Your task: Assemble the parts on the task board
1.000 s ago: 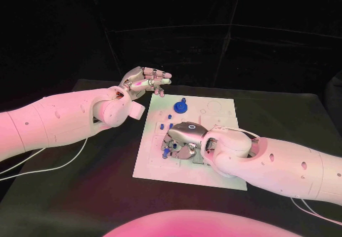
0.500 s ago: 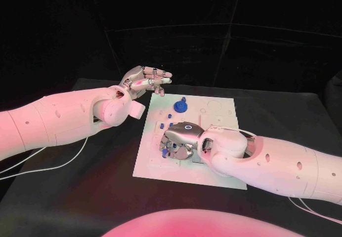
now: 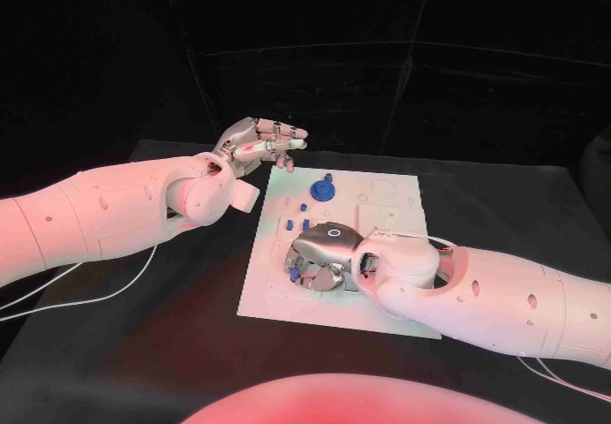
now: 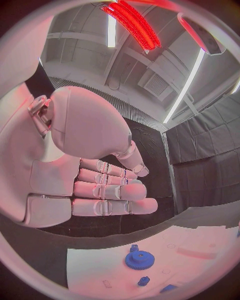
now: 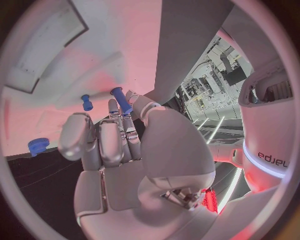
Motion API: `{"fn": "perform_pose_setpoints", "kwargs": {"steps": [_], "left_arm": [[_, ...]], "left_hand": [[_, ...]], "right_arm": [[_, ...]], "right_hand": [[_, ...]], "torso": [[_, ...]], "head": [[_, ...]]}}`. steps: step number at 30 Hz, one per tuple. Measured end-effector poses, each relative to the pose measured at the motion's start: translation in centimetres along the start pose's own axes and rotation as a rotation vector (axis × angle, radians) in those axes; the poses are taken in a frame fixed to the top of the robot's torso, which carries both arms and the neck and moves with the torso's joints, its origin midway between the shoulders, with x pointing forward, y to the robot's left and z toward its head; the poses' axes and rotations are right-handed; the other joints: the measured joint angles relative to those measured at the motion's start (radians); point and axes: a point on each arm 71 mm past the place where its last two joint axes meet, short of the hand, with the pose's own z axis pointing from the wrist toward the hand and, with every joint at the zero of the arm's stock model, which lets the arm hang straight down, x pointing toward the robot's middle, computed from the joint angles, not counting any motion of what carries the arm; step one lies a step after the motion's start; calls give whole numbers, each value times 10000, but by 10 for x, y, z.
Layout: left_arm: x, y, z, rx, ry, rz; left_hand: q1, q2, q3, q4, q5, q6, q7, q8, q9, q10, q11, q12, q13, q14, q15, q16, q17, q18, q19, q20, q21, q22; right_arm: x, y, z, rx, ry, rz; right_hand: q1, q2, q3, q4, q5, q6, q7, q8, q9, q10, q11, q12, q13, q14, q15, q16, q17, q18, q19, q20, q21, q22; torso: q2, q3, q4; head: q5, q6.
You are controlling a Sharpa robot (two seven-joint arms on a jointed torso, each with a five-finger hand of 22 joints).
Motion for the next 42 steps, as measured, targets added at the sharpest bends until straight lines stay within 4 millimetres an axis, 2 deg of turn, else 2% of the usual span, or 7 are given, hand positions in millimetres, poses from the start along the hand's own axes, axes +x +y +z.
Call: {"fn": "perform_pose_setpoints", "kwargs": {"steps": [7, 19, 24, 28, 33, 35, 42], "left_arm": [[-1, 0, 0, -8, -7, 2], [-3, 0, -1, -33, -40, 15], [-3, 1, -1, -44, -30, 12], [-3, 1, -2, -54, -18, 4], [-4, 1, -4, -54, -54, 15], [-5, 1, -4, -55, -63, 18], [-4, 1, -4, -54, -44, 9]], "left_hand": [[0, 0, 0, 0, 0, 0, 0, 0, 0, 0, 0, 0, 0, 0, 0, 0, 0, 0, 0, 0, 0, 0], [0, 0, -29, -29, 0, 0, 0, 0, 0, -36, 36, 40, 0, 0, 0, 0, -21, -1, 0, 0, 0, -17], [0, 0, -29, -29, 0, 0, 0, 0, 0, -36, 36, 39, 0, 0, 0, 0, -21, -1, 0, 0, 0, -17], [0, 0, -57, 0, 0, 0, 0, 0, 0, -73, 0, 39, 0, 0, 0, 0, -20, -2, 0, 0, -38, -17], [0, 0, -57, 0, 0, 0, 0, 0, 0, -73, 0, 39, 0, 0, 0, 0, -32, -1, 0, 0, -38, -16], [0, 0, -57, 0, 0, 0, 0, 0, 0, -73, 0, 39, 0, 0, 0, 0, -32, -1, 0, 0, -38, -24], [0, 0, -57, 0, 0, 0, 0, 0, 0, -72, 0, 39, 9, 0, 0, 0, -32, -2, 0, 0, -38, -24]], "right_arm": [[-3, -4, -4, 91, -422, -35], [-14, -14, -41, 194, -1762, 237], [-26, -40, -77, 1050, -2167, 894], [-30, -70, -116, 2432, -2201, 1982], [-27, -92, -155, 4121, -2100, 3272], [-26, -96, -164, 4581, -2053, 3546], [-21, -103, -184, 6022, -1757, 3816]], "right_hand": [[-91, -92, -529, -6, 45, -1067, -46, 1, -1, -1109, 72, -112, 34, -16, 89, -178, -343, 0, -249, 142, -499, -647], [-39, -144, -1211, 57, 90, -1266, -85, 2, 46, -1417, 63, 493, 120, -16, 88, -387, -737, 161, -391, 143, -730, -1038], [-139, -44, -1523, 248, 149, -741, -43, 328, 162, -417, -74, 1376, 365, -16, 88, -377, -624, 161, -258, 90, -565, -676], [-373, -80, -1947, 473, 258, 161, -390, 891, 363, 1629, -571, 3017, 1239, -8, -307, 451, 681, 0, 333, -216, 445, 806], [-1033, -20, -2950, 1178, 965, 116, -564, 1201, 428, 1865, -755, 5563, 3702, 19, -454, 637, 877, -8, 503, -434, 795, 1287], [-1198, 31, -3315, 1460, 1137, 173, -627, 1409, 511, 1865, -754, 6866, 5175, -16, -489, 789, 1105, -165, 503, -434, 971, 1551], [-1384, 224, -4438, 2328, 1195, 19, -695, 2059, 943, 2339, -858, 10863, 9984, 3, -508, 1264, 1825, -163, 537, -468, 1394, 2113]], "torso": [[-2, 1, -1], [-27, 2, -21], [-35, -12, -20], [-58, -35, -52], [-88, -75, -111], [-110, -83, -155], [-193, -100, -306]], "head": [[-12, 38], [-147, 126], [-330, 206], [-616, 288], [-895, 343], [-943, 360], [-998, 367]]}}
